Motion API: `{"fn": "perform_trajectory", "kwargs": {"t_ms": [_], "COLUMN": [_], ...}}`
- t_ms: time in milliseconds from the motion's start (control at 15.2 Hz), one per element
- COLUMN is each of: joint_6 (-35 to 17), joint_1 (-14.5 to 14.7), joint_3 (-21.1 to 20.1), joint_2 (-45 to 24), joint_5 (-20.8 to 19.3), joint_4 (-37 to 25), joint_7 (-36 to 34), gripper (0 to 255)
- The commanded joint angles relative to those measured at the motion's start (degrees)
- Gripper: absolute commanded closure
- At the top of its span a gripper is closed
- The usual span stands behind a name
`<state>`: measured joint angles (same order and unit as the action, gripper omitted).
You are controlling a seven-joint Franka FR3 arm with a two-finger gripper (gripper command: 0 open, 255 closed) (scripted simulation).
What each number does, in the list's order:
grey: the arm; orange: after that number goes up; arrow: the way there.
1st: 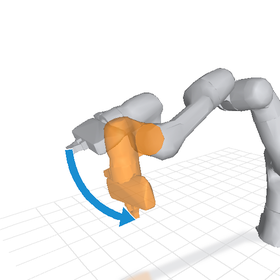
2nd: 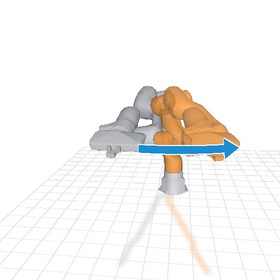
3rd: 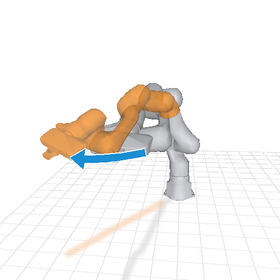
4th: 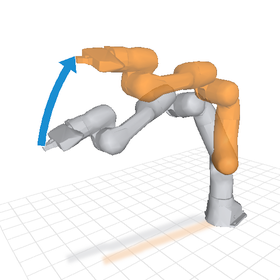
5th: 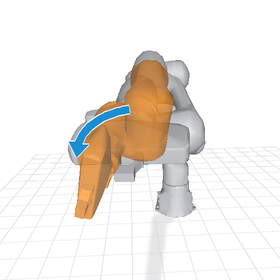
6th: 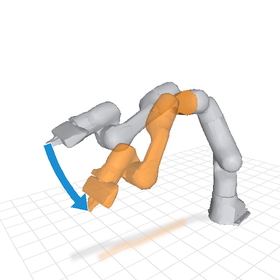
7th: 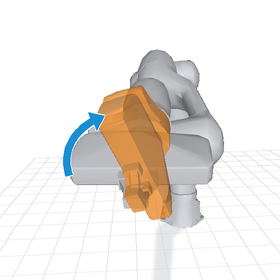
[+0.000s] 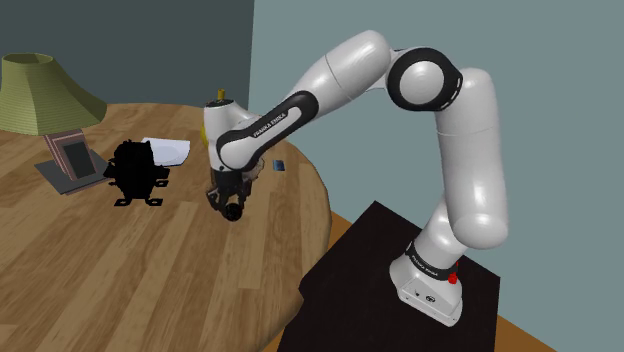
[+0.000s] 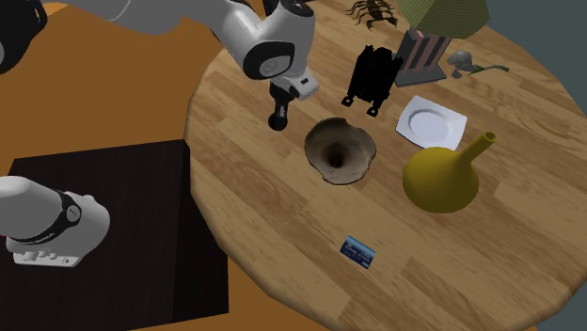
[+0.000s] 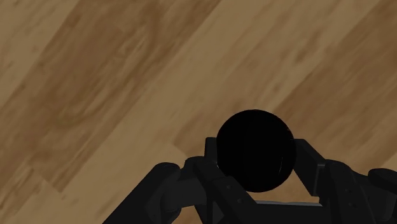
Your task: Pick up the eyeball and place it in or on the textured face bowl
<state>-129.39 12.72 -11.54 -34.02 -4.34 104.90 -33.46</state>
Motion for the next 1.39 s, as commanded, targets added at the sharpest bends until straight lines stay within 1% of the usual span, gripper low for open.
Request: {"fn": "perform_trajectory", "kwargs": {"t_ms": [0,726,1320], "joint_6": [1.20,7.36,12.83], "joint_1": [-0.09,-0.67,-1.02], "joint_3": [-0.18,-0.94,-1.40], "joint_2": [1.09,6.66,10.45], "joint_5": [0.22,1.38,2.23], "joint_4": [-0.11,-0.77,-2.52], "joint_7": [0.05,0.48,0.77], "gripper": [255,255,255]}}
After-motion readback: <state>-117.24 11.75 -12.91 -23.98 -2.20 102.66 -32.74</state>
